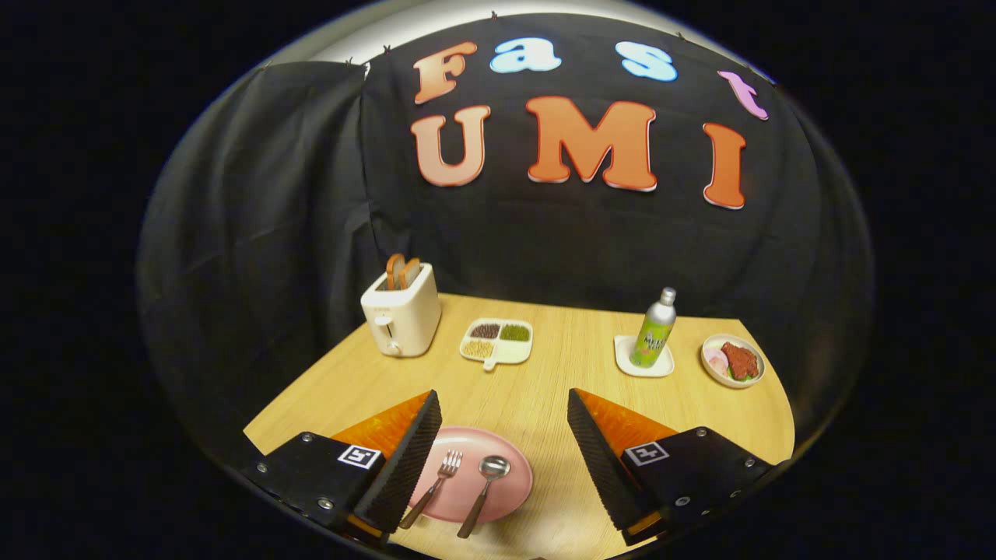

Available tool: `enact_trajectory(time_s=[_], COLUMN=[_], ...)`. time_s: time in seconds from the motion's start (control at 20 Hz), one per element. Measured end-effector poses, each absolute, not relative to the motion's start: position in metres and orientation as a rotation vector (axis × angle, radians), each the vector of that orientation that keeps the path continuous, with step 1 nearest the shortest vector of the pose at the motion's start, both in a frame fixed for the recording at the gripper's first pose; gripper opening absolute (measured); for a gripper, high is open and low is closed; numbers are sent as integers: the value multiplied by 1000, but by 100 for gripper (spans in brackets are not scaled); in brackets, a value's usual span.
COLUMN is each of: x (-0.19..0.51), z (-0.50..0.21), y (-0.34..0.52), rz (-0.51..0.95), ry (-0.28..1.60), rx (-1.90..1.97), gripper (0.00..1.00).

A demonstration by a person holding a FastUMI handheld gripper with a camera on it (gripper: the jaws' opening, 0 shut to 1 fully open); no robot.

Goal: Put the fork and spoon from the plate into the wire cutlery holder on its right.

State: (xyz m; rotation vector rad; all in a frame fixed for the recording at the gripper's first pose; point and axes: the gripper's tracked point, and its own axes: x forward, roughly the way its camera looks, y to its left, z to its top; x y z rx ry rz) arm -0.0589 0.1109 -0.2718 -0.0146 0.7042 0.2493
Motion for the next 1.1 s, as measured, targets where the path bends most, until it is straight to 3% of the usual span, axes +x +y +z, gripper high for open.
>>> enact_trajectory(time_s=[0.3, 0.55, 0.85, 1.1], x=[-107, -132, -151, -168], z=[-350, -399, -435, -452], y=[126, 131, 125, 131], rz=[260, 233, 194, 158], ry=[968, 1117, 1259, 1350], rx=[-26, -27, -97, -74], gripper=[97, 87, 67, 36])
